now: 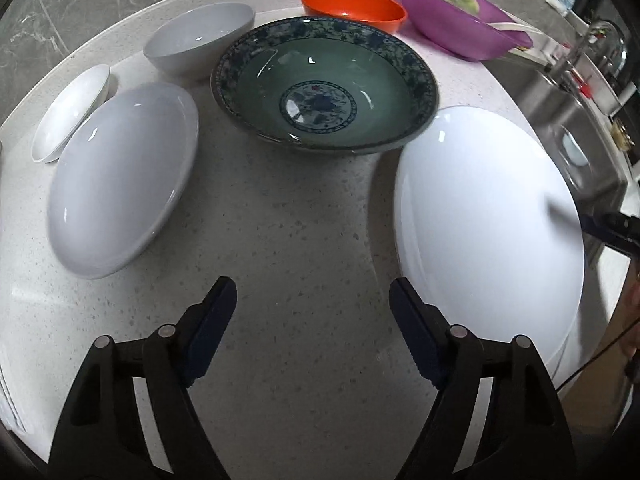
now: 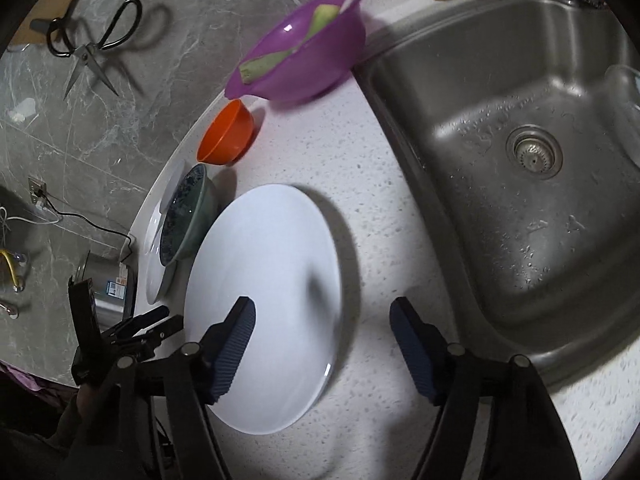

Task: Organize plates and bowls
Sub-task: 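Move the right gripper to the rim of the large white plate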

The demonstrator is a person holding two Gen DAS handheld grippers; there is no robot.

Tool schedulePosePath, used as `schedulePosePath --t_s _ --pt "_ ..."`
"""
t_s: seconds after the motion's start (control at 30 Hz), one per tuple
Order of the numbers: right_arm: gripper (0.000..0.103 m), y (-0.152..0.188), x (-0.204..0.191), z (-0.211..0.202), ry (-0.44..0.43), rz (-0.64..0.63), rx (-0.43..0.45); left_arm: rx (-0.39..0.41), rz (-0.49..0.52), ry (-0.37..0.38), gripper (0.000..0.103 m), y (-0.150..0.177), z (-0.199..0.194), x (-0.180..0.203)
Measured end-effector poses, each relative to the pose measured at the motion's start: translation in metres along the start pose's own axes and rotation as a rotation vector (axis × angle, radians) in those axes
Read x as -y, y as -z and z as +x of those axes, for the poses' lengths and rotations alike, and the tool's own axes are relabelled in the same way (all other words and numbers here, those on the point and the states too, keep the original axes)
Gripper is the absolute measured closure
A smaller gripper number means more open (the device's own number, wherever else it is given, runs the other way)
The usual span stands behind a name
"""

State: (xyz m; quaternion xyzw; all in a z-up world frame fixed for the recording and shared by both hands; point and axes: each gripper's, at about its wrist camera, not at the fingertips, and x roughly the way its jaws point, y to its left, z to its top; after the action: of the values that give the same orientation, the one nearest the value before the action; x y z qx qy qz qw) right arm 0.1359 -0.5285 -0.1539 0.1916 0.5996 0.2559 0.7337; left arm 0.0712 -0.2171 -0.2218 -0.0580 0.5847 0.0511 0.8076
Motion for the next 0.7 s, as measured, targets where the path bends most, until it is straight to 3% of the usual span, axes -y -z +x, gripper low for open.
schedulePosePath --t_s 0.23,0.33,0.6,0.7 --pt "0.031 -0.008 0.010 0.008 -0.012 -0.004 -0.034 -0.025 -0.005 -0.042 0.026 -0.014 0.013 0.011" --pt "0.037 -0.009 0.009 0.013 -0.038 -0.014 -0.051 -0.034 -0.007 -0.052 0.026 -0.020 0.020 0.016" --pt "0.049 -0.016 0.007 0.022 -0.060 -0.038 -0.072 -0.059 -0.009 -0.030 0.040 -0.035 0.040 0.017" --pt "0.060 -0.018 0.006 0.027 -0.067 -0.042 -0.094 -0.055 0.000 -0.023 0.046 -0.031 0.037 0.012"
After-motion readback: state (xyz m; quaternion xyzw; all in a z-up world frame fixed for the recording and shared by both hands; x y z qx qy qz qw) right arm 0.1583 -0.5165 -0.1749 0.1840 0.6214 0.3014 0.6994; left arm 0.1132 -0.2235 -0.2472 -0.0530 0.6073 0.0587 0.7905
